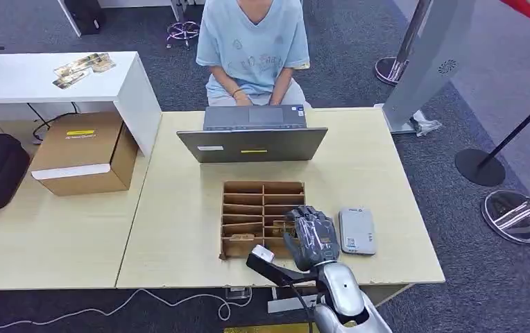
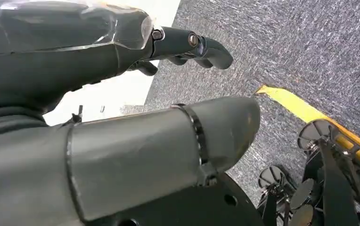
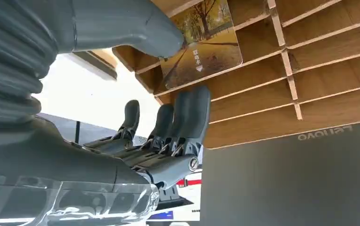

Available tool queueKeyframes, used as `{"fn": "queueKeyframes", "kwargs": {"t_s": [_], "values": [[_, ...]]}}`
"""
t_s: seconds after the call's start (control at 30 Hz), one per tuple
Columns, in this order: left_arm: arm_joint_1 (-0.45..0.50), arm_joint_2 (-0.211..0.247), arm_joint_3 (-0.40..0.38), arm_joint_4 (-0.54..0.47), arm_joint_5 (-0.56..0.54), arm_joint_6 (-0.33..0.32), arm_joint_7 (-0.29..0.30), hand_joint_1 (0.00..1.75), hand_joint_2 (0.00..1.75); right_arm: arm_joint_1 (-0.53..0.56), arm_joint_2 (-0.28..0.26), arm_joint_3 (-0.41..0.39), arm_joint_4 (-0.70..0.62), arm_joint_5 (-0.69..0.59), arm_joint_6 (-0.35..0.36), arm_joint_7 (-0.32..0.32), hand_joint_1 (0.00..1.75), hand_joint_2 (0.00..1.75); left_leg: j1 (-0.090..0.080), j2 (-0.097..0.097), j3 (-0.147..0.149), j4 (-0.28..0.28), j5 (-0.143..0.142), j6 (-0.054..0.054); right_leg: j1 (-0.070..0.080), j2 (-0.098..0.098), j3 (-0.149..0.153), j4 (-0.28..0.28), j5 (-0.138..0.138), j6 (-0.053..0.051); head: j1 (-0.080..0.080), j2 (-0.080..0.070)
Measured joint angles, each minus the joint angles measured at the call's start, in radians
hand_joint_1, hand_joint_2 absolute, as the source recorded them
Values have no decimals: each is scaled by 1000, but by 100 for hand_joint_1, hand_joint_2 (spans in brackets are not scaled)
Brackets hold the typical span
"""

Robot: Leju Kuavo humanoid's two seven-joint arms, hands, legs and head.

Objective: Pass the card to the sensor for recognition and then transmit it.

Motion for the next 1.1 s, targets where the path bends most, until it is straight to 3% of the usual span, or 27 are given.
{"fn": "queueKeyframes", "kwargs": {"t_s": [0.57,0.67,0.8,0.97,1.1], "values": [[-3,-6,30,0,40,12,-18,0,0,-1,0,0,15,14,8,0,87,175,0,0,0,0,0,0,0,0,0,0,0,0,0,0],[-3,-6,35,0,48,14,-19,0,0,-1,0,0,18,13,7,0,99,175,0,0,0,0,0,0,0,0,0,0,0,0,0,0],[-4,-7,43,0,58,18,-19,0,0,-3,2,0,19,14,7,0,103,175,0,0,0,0,0,0,0,0,0,0,0,0,0,0],[-5,-8,50,0,70,21,-19,0,0,-3,5,0,23,14,7,2,131,175,0,0,0,0,0,0,0,0,0,0,0,0,0,0],[-5,-11,55,0,84,26,-21,0,0,-3,6,0,24,14,7,3,140,175,0,0,0,0,0,0,0,0,0,0,0,0,0,0]]}}
